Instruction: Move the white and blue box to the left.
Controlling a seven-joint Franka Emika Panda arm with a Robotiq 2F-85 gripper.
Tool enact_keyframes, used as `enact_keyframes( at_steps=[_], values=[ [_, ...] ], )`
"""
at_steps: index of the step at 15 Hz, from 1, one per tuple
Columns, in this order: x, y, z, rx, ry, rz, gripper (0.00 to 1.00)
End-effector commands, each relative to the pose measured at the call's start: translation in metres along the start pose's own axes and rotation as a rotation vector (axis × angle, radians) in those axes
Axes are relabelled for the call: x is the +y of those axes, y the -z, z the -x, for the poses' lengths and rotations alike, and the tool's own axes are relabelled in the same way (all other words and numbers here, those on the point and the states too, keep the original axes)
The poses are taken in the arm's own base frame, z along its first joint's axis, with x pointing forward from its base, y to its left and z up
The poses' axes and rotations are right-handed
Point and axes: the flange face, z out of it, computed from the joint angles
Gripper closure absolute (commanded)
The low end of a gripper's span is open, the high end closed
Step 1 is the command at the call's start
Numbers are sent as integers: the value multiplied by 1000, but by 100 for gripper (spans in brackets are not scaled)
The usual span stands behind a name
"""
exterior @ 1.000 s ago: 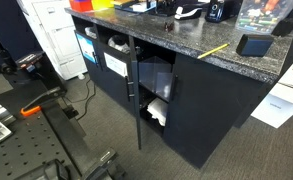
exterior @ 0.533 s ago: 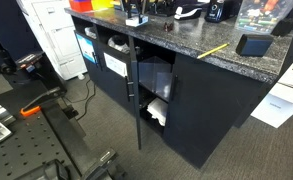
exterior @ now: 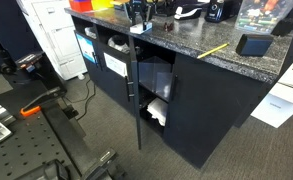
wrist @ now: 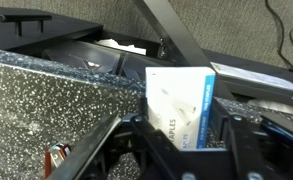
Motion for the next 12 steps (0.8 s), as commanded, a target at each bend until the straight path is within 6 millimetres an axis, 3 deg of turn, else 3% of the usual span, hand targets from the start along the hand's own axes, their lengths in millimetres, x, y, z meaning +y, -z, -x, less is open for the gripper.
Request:
enact_keyframes(
  at_steps=[1, 2, 3, 4, 7, 10, 11, 12],
  values=[
    [8, -5, -3, 34, -26, 46, 67],
    [10, -4, -4, 38, -34, 40, 67],
    [10, 0, -3, 32, -52, 18, 17],
    [10, 3, -4, 31, -71, 4, 16],
    [3, 33, -2, -4, -70, -76, 0],
    [1, 91, 8, -73, -83, -120, 0],
    [1, 47, 1, -25, -63, -71, 0],
    [0, 67, 3, -40, -65, -83, 0]
  ],
)
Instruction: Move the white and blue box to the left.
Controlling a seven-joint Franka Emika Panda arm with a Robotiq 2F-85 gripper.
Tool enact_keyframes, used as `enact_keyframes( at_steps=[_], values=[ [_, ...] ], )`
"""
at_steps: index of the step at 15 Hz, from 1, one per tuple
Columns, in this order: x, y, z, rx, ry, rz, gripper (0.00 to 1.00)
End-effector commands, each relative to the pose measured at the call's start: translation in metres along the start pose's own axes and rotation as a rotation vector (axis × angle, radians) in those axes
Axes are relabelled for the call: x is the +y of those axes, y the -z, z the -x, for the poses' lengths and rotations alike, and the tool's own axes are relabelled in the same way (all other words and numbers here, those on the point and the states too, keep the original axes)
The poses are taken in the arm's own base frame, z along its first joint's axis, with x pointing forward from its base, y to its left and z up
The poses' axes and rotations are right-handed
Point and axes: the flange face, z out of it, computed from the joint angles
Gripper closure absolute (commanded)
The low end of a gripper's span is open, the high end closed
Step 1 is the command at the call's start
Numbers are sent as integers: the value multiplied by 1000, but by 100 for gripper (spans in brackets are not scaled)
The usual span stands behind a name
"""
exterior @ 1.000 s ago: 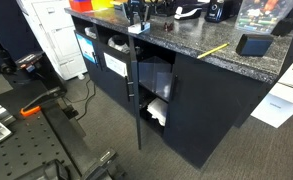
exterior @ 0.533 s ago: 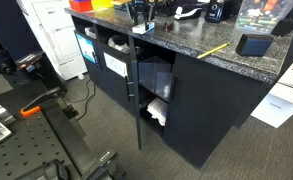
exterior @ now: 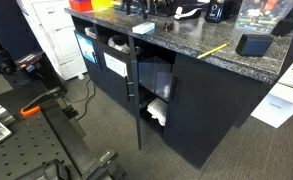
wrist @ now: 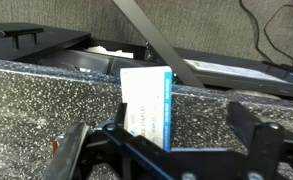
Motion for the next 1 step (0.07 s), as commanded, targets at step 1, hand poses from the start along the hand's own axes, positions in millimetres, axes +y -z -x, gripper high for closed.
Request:
enact_keyframes(
  at_steps=[1],
  values=[
    [-1, 16, 2, -6, -1, -7, 0]
  ],
)
